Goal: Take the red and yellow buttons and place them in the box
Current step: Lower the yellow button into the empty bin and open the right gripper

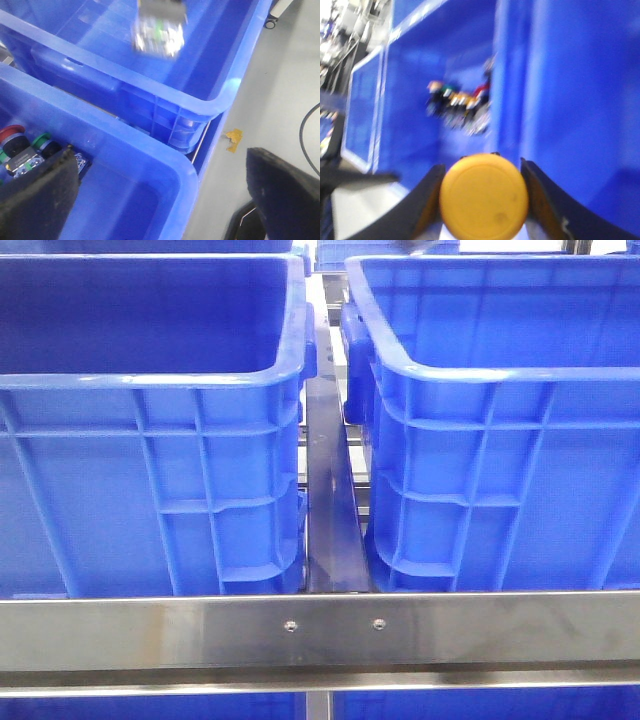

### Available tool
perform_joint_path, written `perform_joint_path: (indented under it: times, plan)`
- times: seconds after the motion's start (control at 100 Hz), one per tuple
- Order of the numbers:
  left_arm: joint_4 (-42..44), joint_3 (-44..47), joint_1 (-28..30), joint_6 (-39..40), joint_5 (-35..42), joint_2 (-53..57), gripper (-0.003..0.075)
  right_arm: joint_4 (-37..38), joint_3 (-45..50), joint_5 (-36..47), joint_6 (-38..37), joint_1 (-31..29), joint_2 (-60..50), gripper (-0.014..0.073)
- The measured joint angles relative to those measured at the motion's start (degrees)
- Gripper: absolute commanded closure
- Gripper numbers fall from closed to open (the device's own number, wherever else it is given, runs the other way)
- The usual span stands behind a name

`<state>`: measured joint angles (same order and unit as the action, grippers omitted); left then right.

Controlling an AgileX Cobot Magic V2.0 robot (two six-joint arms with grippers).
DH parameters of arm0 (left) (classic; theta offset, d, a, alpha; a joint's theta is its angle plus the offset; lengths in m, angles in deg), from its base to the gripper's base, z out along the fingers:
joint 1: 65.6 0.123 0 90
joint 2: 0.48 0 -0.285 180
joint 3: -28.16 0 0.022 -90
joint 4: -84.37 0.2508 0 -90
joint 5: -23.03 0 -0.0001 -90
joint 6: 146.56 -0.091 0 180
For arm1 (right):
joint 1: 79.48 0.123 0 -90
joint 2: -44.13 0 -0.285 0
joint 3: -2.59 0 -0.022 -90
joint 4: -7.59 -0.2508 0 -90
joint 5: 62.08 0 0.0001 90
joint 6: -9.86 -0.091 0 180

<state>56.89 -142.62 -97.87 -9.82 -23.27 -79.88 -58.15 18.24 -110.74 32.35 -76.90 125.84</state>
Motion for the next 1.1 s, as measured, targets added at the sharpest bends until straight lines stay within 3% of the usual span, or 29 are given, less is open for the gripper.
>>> perform_joint_path:
  times: [0.2,0.6,1.1]
  plan:
    - [0.1,0.0,0.0,0.0,-0.1,0.0,0.0080,0.9,-0.7,7.1,9.7,-4.9,1.9,0.0473]
    - [0.1,0.0,0.0,0.0,-0.1,0.0,0.0081,7.0,-8.8,18.7,26.7,-5.2,15.4,0.0473]
    - [0.1,0.0,0.0,0.0,0.0,0.0,0.0081,10.4,-14.0,30.2,40.6,0.1,28.3,0.0473]
